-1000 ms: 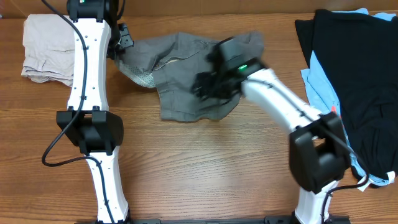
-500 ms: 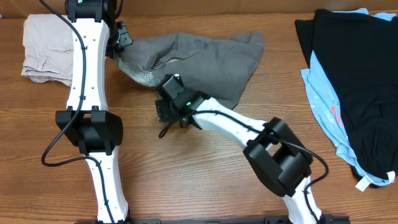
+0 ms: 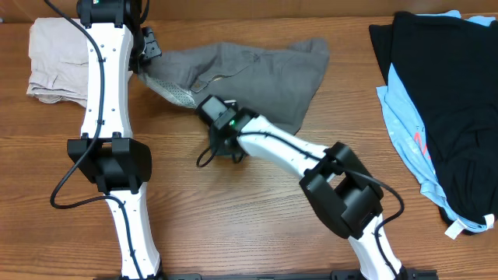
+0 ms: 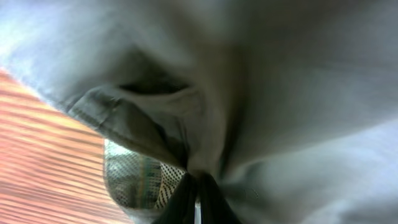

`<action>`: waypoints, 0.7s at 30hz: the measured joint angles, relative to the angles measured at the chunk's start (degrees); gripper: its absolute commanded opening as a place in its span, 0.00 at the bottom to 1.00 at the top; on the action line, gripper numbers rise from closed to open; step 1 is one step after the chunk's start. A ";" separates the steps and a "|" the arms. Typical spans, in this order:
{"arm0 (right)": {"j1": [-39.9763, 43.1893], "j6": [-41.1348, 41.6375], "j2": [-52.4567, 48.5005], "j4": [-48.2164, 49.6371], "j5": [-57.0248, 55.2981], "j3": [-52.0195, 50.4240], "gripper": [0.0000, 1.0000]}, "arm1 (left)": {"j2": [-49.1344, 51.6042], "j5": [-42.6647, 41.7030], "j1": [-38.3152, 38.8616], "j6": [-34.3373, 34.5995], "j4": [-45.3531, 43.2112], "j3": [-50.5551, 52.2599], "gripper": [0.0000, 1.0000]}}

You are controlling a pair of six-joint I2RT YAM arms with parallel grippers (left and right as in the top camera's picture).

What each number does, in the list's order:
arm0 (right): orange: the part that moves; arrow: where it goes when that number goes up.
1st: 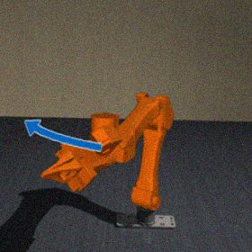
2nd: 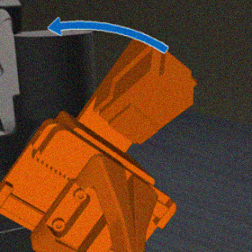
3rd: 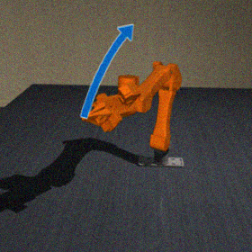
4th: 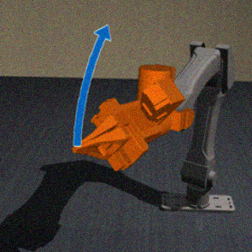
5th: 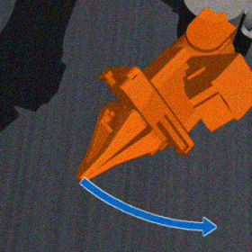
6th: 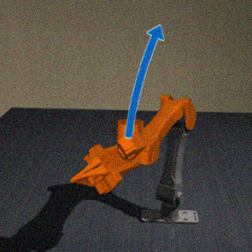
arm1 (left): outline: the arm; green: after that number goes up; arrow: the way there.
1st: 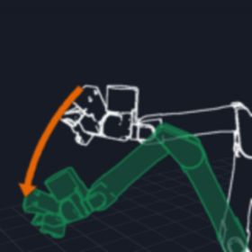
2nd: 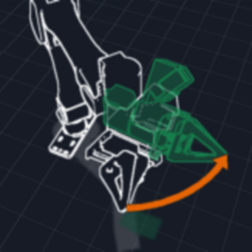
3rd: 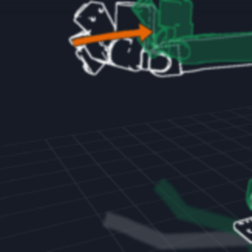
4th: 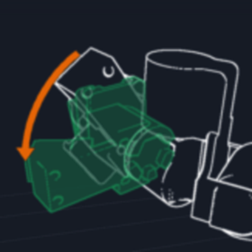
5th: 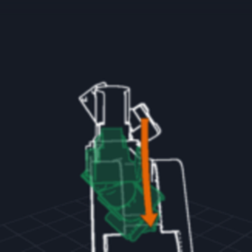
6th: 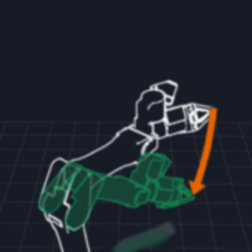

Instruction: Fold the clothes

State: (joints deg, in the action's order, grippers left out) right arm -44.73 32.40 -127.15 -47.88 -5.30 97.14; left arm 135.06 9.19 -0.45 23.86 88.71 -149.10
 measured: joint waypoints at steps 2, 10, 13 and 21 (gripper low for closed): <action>2.27 0.20 0.00 -5.35 0.17 2.51 0.04 | 0.00 0.00 -0.09 0.00 0.17 0.00 0.04; 14.32 -2.49 1.84 -18.64 2.60 9.03 0.04 | 0.00 0.00 -1.22 -0.70 4.83 0.00 0.04; 19.28 -5.27 3.32 -21.24 5.18 9.05 0.04 | 0.00 -0.22 -1.20 -1.40 7.67 0.00 0.04; 25.70 -9.16 3.80 -21.53 11.15 9.05 0.15 | -0.02 -1.25 0.39 -2.84 7.43 3.08 0.04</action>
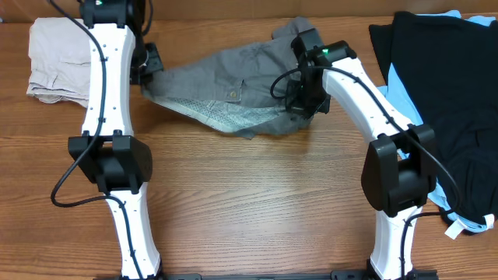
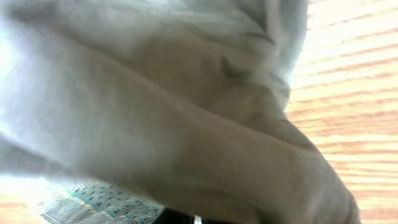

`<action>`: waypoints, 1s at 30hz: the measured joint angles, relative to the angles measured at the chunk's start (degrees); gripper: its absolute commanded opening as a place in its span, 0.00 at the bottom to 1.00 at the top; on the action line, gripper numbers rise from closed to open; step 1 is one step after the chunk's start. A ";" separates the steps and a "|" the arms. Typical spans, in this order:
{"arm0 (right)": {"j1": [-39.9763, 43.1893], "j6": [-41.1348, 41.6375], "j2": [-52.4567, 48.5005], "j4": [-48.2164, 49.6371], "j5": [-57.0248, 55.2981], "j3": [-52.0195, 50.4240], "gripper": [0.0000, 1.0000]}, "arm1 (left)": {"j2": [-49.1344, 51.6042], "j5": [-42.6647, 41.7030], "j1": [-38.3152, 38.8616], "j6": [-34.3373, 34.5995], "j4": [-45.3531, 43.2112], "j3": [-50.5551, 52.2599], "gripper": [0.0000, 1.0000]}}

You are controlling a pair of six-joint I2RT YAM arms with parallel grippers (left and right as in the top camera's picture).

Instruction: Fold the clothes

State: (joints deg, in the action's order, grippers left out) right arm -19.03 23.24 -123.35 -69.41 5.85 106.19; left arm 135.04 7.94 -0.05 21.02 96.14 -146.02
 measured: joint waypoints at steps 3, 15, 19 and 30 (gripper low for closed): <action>-0.11 -1.38 0.00 1.01 2.64 0.00 0.26 | 0.00 0.20 0.98 -0.09 -1.51 3.13 0.04; -7.06 -2.12 0.00 -0.37 9.27 0.00 0.55 | 0.00 -0.50 3.08 -0.20 -7.65 12.07 0.04; -11.37 1.14 0.00 -2.69 4.35 0.00 0.67 | 0.00 -0.57 3.08 -0.20 -7.91 12.07 0.04; -16.83 15.17 0.17 -0.83 -13.09 -8.98 0.70 | 0.00 -0.74 3.04 -0.20 -8.11 12.07 0.04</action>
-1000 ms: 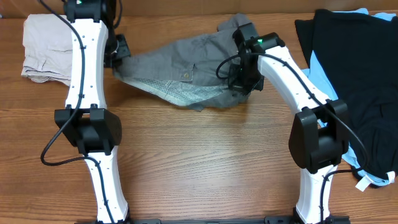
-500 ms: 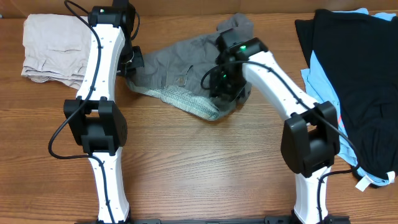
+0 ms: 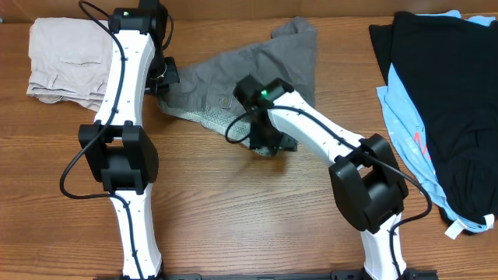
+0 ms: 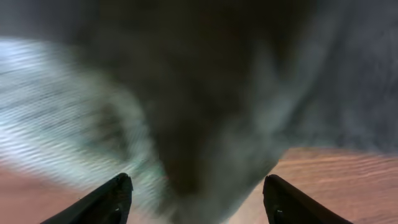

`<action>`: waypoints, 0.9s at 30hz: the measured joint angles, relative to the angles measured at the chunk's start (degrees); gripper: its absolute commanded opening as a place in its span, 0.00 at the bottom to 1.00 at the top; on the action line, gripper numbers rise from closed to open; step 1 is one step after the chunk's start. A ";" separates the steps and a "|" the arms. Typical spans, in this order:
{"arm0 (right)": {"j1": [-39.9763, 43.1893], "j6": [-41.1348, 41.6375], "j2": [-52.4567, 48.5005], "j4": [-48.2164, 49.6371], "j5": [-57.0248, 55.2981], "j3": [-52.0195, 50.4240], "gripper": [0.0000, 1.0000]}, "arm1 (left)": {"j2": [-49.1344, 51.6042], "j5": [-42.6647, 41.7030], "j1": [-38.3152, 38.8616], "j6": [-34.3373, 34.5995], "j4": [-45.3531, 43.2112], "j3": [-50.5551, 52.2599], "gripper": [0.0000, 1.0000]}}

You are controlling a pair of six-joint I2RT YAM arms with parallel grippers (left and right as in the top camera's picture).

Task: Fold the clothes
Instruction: 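Lift the shorts by the waistband and stretch them between both grippers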

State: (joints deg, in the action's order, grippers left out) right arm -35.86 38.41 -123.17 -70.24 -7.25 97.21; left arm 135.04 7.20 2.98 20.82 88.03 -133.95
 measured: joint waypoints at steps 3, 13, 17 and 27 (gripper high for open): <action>1.77 2.32 0.00 1.42 -1.95 -4.22 0.59 | -0.02 0.02 0.00 -0.02 0.02 0.00 0.04; 9.53 4.26 0.83 1.05 -3.48 -5.05 0.04 | -0.02 0.57 -0.13 -0.02 1.31 -0.02 0.04; 13.84 2.05 4.48 0.70 -3.02 -4.59 0.04 | 0.00 -2.58 -0.85 -0.28 4.46 -2.25 0.04; 29.44 -15.54 19.34 -8.20 12.39 22.16 0.04 | -6.95 -14.49 -2.25 -6.56 6.99 -24.87 0.04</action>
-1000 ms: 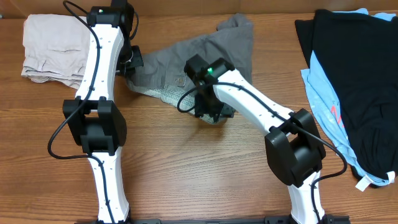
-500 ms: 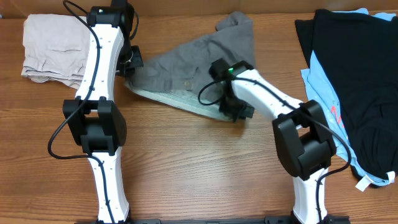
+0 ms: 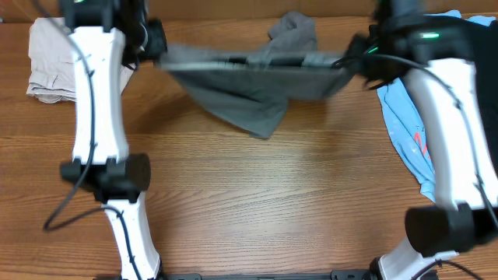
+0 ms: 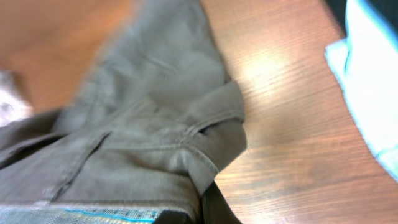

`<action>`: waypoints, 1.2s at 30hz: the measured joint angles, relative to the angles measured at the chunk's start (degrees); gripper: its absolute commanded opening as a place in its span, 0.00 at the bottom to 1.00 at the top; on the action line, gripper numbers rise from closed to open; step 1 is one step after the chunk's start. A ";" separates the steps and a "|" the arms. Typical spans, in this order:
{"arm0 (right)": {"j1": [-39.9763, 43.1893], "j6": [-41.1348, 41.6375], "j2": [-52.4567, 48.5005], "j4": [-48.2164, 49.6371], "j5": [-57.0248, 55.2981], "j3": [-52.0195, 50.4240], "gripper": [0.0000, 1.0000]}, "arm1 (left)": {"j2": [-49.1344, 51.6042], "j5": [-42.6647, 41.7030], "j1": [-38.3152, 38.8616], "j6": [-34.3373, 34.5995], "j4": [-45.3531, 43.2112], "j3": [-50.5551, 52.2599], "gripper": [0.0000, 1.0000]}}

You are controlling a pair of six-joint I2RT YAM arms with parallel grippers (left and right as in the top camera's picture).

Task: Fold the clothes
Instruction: 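Lift the shorts by the waistband and stretch them between both grippers, then lay the shorts flat on the table, waistband toward the back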

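Note:
A grey pair of shorts hangs stretched by its waistband between my two grippers, above the wooden table. Its lower part sags toward the middle. My left gripper is shut on the left end of the band. At the right end is my right gripper, also shut on the band. In the right wrist view the grey cloth fills the left and centre, with the patterned inner band at the bottom. There my right gripper is clamped on the band's corner.
A folded beige garment lies at the back left. A pile of black clothes over a light blue one fills the right side, close to my right arm. The light blue cloth also shows in the right wrist view.
My right gripper was open over the shorts' front middle on the table. Now it is shut on the right end of the waistband, far to the right, with the shorts pulled taut.
First my right gripper was shut on the shorts at their left front, my left holding the left end. Then it held them at the right side. Then it stood open over the front middle. Now both grippers hold the waistband stretched above the table.

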State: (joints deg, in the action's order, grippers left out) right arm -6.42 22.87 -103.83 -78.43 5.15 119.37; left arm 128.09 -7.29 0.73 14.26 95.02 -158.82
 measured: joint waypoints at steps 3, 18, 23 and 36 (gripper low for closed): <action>1.92 -3.34 2.60 -5.79 2.12 11.74 0.04 | -6.29 -1.60 0.39 -0.94 -2.99 -5.75 0.04; 3.80 -8.17 15.39 -18.53 6.60 41.00 0.04 | -35.47 0.94 0.42 -1.36 -6.62 -13.35 0.04; 3.80 -8.74 22.12 -18.71 8.44 40.96 0.04 | -36.33 2.82 0.52 -1.36 0.42 -13.29 0.04; 3.78 -9.44 22.99 -18.16 10.34 9.11 0.04 | -36.89 6.49 1.09 -0.90 2.03 10.36 0.04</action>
State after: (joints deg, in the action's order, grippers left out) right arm -2.63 13.43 -80.84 -96.60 15.49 128.49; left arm 91.20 -0.80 1.83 13.37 97.06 -148.46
